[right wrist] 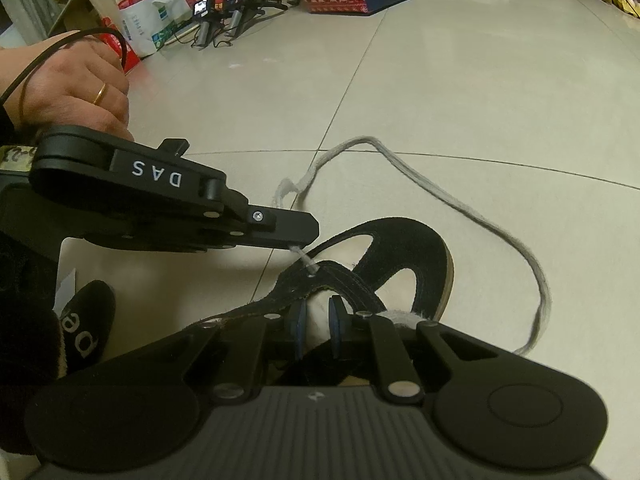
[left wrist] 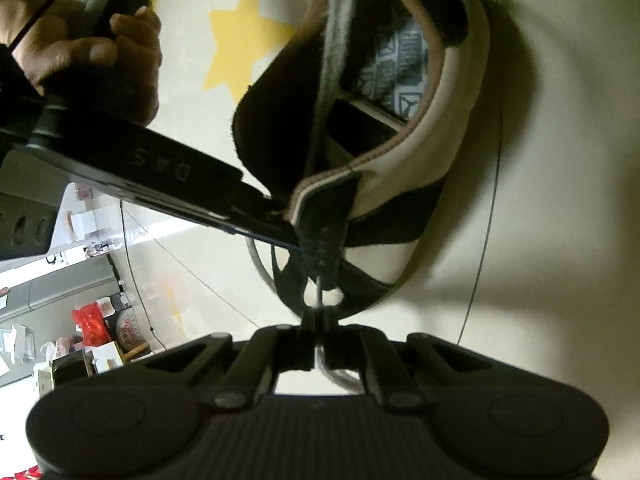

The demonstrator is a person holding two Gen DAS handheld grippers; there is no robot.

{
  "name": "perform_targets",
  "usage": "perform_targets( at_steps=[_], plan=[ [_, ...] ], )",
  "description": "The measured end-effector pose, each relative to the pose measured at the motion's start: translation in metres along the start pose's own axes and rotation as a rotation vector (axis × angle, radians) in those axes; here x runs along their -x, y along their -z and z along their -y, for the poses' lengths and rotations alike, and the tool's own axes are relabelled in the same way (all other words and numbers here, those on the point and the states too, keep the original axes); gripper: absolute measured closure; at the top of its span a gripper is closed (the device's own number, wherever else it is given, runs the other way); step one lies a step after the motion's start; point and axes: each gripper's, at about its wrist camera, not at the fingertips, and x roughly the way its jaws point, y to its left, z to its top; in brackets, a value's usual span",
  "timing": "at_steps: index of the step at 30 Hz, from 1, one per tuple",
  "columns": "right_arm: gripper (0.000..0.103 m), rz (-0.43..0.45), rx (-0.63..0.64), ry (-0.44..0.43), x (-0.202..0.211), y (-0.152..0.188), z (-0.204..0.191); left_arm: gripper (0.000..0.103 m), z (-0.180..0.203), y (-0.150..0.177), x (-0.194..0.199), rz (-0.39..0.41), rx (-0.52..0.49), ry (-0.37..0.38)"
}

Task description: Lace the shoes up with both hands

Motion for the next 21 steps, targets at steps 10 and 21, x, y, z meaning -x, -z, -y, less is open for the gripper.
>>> perform_targets(
  at_steps=[10,21],
  plan=[
    [0.089,-0.002,-0.004,0.0,0.0,-0.002,0.001,0.1,0.005,-0.001,0.005,0.003,-0.015,0.006],
    [0.089,-0.003,-0.008,0.0,-0.001,-0.005,0.002,0.1,-0.013,-0.003,-0.01,0.021,0.033,-0.013]
  ],
)
